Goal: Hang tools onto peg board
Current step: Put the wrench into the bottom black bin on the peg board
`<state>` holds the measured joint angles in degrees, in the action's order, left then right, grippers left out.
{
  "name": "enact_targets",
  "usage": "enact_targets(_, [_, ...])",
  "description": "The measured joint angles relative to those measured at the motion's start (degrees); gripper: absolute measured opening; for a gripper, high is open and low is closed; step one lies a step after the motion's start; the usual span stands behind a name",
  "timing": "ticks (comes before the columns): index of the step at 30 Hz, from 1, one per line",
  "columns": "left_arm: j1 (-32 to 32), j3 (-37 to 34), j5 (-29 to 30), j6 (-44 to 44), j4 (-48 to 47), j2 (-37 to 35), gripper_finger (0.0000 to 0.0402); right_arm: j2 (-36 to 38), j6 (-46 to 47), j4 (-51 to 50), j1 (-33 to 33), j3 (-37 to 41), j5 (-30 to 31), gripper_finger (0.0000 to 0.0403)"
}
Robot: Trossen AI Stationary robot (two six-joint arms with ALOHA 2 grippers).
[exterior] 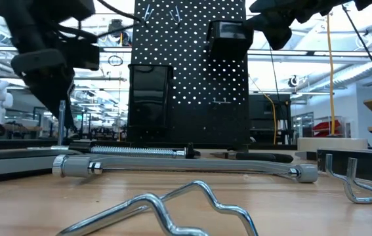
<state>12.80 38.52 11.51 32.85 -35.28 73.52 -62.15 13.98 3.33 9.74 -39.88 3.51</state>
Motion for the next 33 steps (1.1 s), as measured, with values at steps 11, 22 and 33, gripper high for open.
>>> enact_targets(11, [-6.00, -0.20, -1.02, -12.72, -10.90, 0.42, 0.0139, -0.01, -0.33, -0.14, 0.00, 0.00, -0.01, 0.0153])
enact_targets(22, [-8.01, -0.50, -1.54, -16.95, -9.37, 1.89, 0.0140, 0.00, -1.19, -0.14, 0.00, 0.00, -0.04, 0.0153])
enact_targets(33, [-10.53, -0.42, -4.61, -18.91, -2.56, 10.03, 0.0139, 0.00, -1.23, -0.23, 0.00, 0.00, -0.03, 0.0153])
